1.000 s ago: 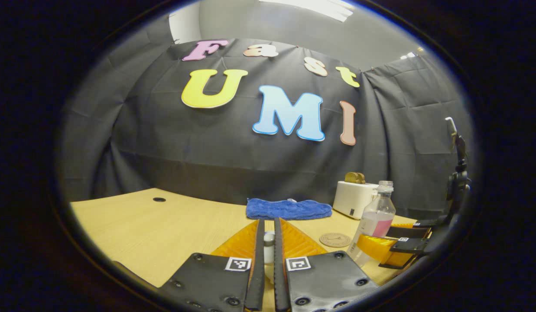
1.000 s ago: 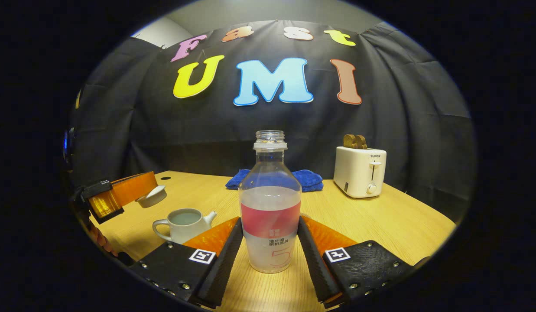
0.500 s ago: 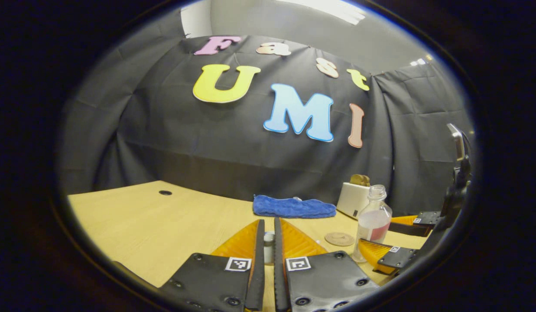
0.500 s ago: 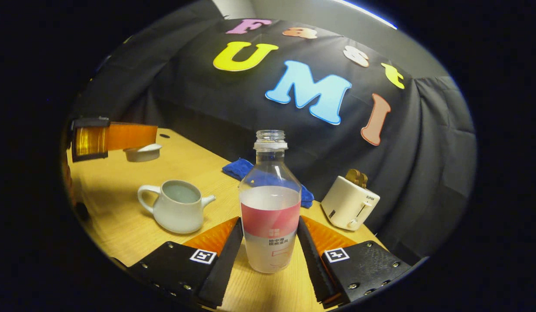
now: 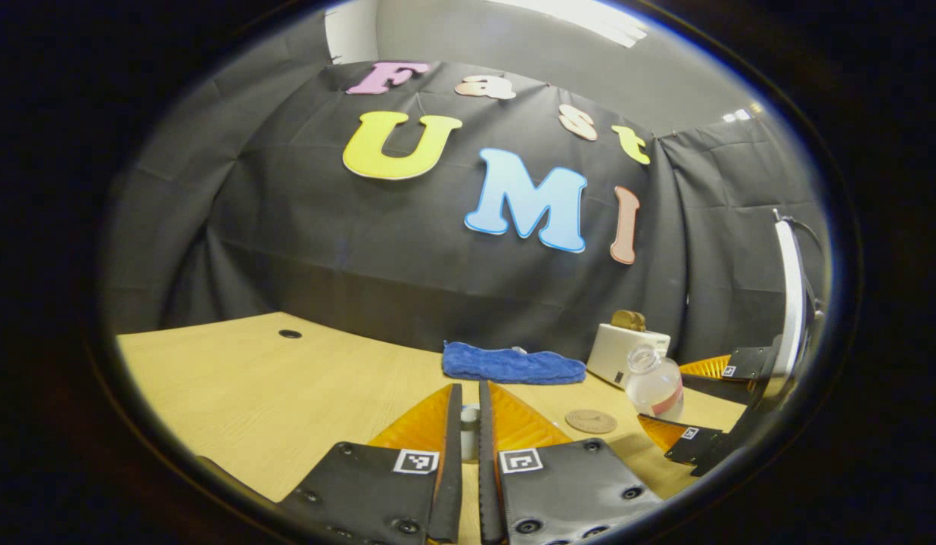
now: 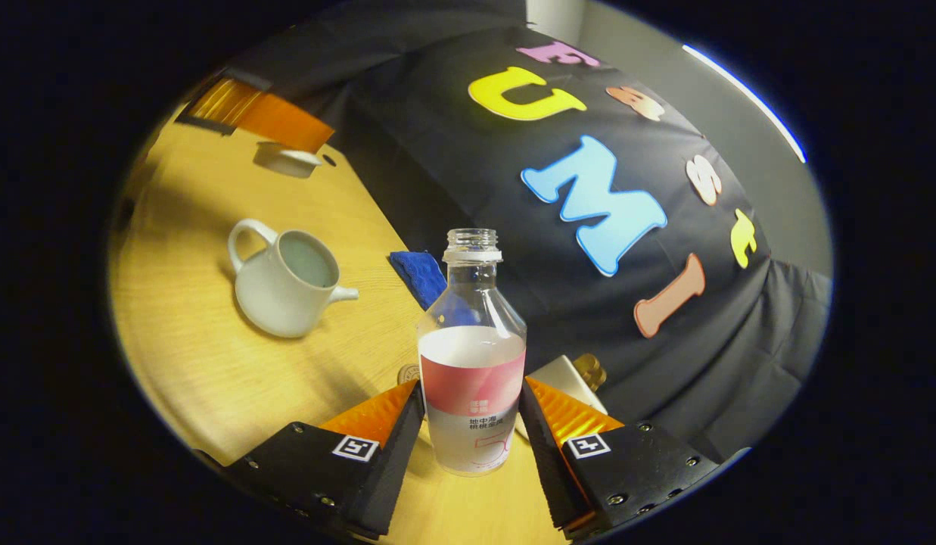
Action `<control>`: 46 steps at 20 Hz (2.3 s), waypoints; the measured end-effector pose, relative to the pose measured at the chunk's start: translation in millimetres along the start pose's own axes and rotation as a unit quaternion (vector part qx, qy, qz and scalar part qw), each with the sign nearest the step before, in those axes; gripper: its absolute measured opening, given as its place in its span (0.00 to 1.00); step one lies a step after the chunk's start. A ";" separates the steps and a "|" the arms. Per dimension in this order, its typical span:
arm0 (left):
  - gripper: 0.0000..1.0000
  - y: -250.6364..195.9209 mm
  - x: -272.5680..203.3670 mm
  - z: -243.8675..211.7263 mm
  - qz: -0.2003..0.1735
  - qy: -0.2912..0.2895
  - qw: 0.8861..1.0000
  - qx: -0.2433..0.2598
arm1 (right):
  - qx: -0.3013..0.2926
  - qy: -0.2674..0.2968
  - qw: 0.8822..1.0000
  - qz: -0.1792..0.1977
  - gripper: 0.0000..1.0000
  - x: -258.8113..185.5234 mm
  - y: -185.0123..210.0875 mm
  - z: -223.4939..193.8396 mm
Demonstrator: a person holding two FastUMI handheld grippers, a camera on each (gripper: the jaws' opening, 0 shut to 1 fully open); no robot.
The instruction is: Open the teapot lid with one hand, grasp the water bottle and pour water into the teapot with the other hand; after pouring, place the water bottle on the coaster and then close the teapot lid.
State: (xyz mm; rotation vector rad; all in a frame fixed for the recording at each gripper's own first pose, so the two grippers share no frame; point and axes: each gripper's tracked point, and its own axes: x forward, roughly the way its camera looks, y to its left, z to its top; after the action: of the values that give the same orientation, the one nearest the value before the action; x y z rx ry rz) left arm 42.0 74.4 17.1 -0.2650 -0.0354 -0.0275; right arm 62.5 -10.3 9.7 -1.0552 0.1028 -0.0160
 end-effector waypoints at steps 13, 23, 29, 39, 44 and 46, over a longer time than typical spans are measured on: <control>0.15 18.2 -4.4 6.6 0.016 -0.002 0.999 -0.051 | -0.227 -0.038 0.973 0.000 0.75 27.2 1.1 11.6; 0.15 19.3 -6.5 8.1 0.016 0.000 0.998 -0.062 | -0.344 -0.068 0.936 -0.018 0.75 31.3 -2.2 32.5; 0.15 19.3 -7.0 9.3 0.016 0.000 0.998 -0.063 | -0.396 -0.078 0.915 -0.031 0.75 33.8 -6.5 37.0; 0.16 19.8 -8.3 10.0 0.015 0.002 0.998 -0.062 | -0.478 -0.118 0.866 -0.089 0.75 29.7 -15.0 58.0; 0.16 21.3 -8.6 11.0 0.016 0.002 0.998 -0.063 | -0.500 -0.133 0.849 -0.112 0.75 31.7 -19.9 67.9; 0.16 21.2 -9.1 11.8 0.015 0.002 0.998 -0.064 | -0.503 -0.136 0.845 -0.119 0.75 30.3 -23.8 71.9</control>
State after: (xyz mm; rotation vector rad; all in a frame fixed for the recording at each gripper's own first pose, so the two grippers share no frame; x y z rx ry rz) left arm 33.1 98.2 22.6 -0.3929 -0.0261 -0.0004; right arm 100.2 38.4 63.2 -2.1104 -0.3231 -0.0395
